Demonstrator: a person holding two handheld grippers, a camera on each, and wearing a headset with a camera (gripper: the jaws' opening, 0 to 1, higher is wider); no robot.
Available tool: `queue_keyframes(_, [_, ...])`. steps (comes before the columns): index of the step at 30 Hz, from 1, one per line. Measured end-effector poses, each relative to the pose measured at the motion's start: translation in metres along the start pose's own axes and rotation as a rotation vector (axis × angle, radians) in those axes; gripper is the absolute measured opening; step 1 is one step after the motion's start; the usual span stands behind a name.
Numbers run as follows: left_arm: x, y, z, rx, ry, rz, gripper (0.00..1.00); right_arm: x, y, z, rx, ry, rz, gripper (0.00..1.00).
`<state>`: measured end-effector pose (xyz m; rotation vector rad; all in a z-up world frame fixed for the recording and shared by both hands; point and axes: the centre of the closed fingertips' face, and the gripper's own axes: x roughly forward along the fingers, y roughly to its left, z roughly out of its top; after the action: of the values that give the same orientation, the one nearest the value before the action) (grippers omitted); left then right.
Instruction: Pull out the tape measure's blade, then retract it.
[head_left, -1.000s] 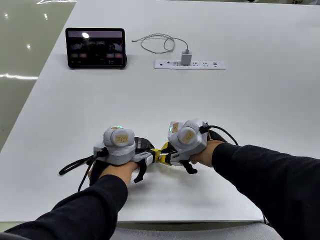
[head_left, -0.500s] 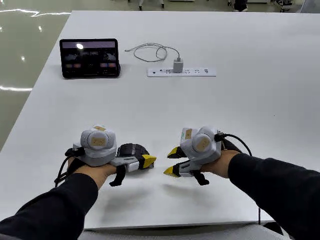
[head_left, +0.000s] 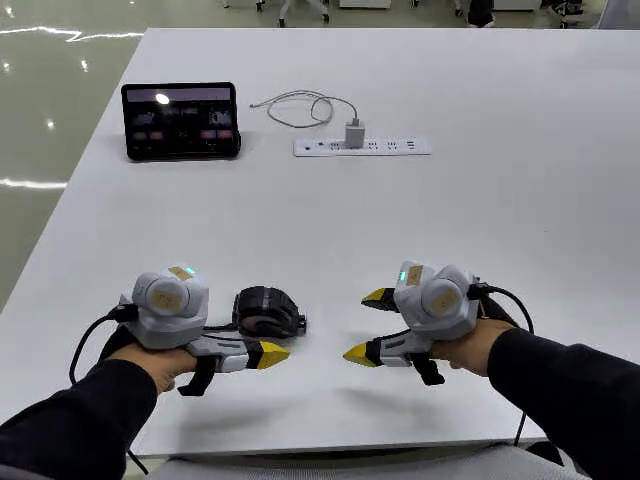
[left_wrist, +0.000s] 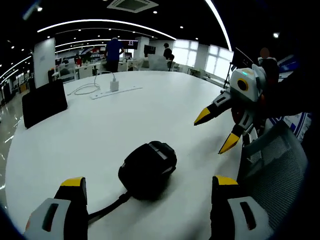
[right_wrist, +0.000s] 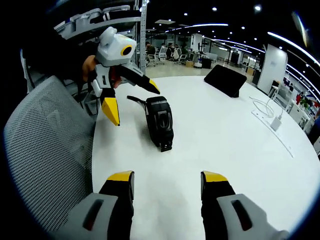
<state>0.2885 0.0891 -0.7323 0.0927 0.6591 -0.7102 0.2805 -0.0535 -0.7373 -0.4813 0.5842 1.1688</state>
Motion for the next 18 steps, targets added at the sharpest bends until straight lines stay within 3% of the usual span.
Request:
queue_keyframes(2, [-0.004, 0.003, 0.0, -0.033, -0.02, -0.005, 1.0, -0.005, -0.001, -0.005, 0.031, 0.008, 0.005, 0.53])
queue_keyframes(4, [-0.008, 0.003, -0.007, -0.069, 0.013, -0.016, 1.0, -0.012, -0.002, -0.007, 0.037, 0.001, 0.002, 0.58])
queue_keyframes(7, [-0.018, 0.007, -0.009, -0.05, -0.004, -0.005, 1.0, -0.029, -0.007, -0.017, 0.049, 0.006, -0.011, 0.63])
queue_keyframes(9, [-0.025, 0.007, -0.008, -0.058, -0.024, -0.011, 1.0, -0.039, -0.01, -0.026, 0.094, 0.014, -0.022, 0.69])
queue_keyframes(13, [-0.038, 0.009, -0.01, -0.064, -0.036, -0.021, 1.0, -0.06, -0.017, -0.035, 0.116, -0.009, -0.066, 0.75])
queue_keyframes(18, [-0.052, 0.014, -0.014, -0.066, -0.029, -0.019, 1.0, -0.088, -0.027, -0.052, 0.15, -0.022, -0.115, 0.86])
